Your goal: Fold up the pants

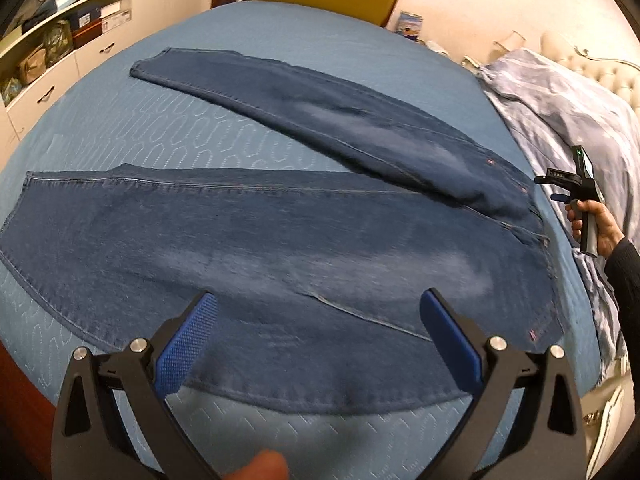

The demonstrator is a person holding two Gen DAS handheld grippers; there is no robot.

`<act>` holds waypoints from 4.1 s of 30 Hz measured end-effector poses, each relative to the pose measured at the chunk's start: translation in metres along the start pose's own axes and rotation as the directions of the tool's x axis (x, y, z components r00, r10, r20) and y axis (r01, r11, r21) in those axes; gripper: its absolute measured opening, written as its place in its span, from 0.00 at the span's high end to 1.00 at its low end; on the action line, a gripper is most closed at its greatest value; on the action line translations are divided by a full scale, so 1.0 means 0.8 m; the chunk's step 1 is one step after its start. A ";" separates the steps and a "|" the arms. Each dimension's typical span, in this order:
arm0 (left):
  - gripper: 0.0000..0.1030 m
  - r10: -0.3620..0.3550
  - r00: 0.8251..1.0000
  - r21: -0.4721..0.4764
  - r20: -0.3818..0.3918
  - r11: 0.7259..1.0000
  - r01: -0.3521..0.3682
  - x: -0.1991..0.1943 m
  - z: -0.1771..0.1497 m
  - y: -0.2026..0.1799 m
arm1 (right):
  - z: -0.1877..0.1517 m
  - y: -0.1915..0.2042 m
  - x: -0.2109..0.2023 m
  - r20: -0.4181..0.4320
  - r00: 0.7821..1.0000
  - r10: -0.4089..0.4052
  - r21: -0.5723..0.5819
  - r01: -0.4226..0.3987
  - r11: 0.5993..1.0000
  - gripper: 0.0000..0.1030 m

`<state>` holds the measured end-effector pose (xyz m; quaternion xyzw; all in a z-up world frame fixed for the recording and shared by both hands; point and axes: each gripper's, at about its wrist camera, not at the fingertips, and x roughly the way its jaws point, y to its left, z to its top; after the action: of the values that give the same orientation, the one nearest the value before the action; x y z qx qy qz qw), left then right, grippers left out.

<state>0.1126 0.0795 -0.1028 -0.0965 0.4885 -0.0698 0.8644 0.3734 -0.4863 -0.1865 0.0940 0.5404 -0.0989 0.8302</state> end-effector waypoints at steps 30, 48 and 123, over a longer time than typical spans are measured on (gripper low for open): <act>0.43 -0.504 0.848 -0.586 0.166 0.641 0.496 0.199 0.274 0.184 | -0.277 0.033 -0.284 0.147 0.873 0.465 -0.276 -0.415 0.867 0.85; 0.65 -0.458 0.861 -0.717 0.220 0.522 0.461 0.259 0.262 0.262 | -0.285 0.025 -0.299 0.153 0.888 0.434 -0.254 -0.389 0.885 0.85; 0.99 -0.350 0.927 -0.551 0.137 0.751 0.365 0.010 -0.014 0.286 | -0.372 -0.113 -0.161 0.002 0.929 0.371 0.443 -0.334 0.832 0.90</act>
<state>0.1130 0.2992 -0.1685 -0.4411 0.4482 -0.0840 0.7729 0.0366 -0.4871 -0.1920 0.3793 0.5122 -0.0585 0.7683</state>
